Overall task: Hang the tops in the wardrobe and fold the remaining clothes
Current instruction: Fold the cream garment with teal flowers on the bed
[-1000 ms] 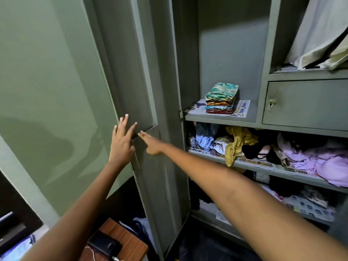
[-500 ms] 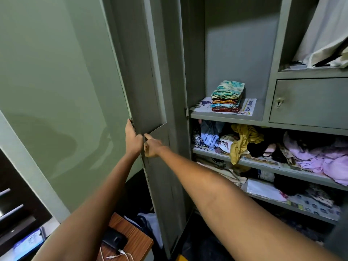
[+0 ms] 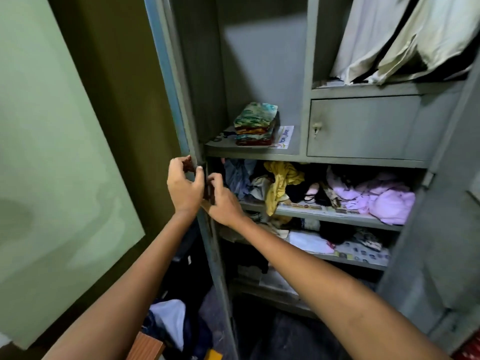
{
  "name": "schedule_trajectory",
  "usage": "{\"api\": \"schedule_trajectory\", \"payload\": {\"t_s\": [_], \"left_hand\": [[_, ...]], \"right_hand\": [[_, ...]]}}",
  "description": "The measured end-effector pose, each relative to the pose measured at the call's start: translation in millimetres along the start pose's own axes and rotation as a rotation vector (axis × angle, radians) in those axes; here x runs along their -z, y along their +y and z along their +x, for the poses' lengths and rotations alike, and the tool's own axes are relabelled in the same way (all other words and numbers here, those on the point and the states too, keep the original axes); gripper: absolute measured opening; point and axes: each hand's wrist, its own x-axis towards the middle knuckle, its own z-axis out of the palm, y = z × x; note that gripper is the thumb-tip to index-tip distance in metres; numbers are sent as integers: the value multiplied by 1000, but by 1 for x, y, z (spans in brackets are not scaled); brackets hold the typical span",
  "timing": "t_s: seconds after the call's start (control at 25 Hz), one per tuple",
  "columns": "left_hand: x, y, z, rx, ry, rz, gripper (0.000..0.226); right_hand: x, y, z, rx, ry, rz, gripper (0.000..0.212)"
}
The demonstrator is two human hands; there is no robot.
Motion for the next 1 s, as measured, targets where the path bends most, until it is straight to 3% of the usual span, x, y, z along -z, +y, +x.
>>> {"api": "schedule_trajectory", "payload": {"t_s": [0.12, 0.36, 0.52, 0.64, 0.8, 0.88, 1.0], "left_hand": [[-53, 22, -9, -109, -22, 21, 20], [-178, 61, -13, -150, -7, 60, 25], [-241, 79, -8, -146, -103, 145, 26], [-277, 87, -3, -170, -131, 160, 39], [-316, 85, 21, -456, -164, 202, 78], [-334, 82, 43, -591, -177, 293, 80], [-355, 70, 68, -681, -179, 431, 69]], "right_hand": [[33, 43, 5, -11, 133, 27, 51], [109, 128, 23, -104, 225, 180, 46], [148, 163, 40, -214, 284, 265, 40], [168, 184, 56, -299, 308, 319, 35], [186, 208, 72, -356, 332, 372, 31], [191, 220, 82, -405, 360, 488, 31], [194, 241, 97, -391, 383, 435, 27]]}}
